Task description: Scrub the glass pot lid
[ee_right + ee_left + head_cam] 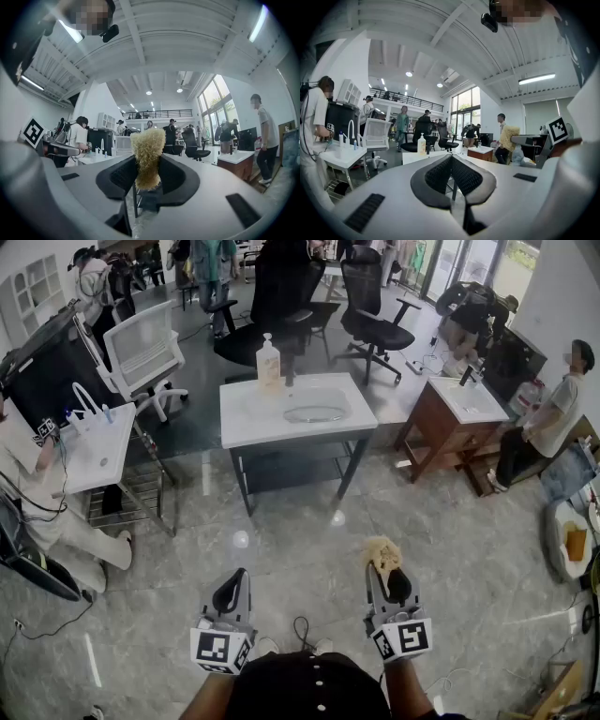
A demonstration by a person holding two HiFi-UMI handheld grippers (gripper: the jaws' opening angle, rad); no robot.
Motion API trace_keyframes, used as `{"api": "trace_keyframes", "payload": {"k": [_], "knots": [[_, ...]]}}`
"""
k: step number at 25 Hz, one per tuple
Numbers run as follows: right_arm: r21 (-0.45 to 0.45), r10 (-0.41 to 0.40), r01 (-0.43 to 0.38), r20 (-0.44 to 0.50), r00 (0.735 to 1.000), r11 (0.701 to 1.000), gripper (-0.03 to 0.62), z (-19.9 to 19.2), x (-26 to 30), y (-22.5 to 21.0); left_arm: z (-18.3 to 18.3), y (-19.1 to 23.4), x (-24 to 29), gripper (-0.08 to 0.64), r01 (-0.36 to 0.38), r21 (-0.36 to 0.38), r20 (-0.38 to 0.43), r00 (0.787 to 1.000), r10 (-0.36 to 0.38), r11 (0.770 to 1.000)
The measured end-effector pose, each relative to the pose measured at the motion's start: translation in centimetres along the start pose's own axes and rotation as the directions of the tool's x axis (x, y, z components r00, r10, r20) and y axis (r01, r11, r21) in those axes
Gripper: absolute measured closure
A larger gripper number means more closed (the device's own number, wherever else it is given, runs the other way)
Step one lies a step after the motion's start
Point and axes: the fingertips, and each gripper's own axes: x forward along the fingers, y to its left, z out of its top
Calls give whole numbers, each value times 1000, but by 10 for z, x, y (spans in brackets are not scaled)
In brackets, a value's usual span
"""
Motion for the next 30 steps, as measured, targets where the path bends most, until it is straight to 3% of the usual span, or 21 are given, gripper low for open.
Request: {"api": "trace_keyframes", "payload": {"k": [12,22,30], "knots": [[-8,2,-2,2,1000,1000,449,3,7,17,4,12,-1,534,18,3,12,1000,-18,1000],[3,-41,41,29,999,999,447,-1,13,58,4,47,-13,534,79,10,15,997,-79,997],[42,-51,50,32,998,998,446,-9,39,63,-1,68,-3,534,77,2,8,997,-77,997]]}}
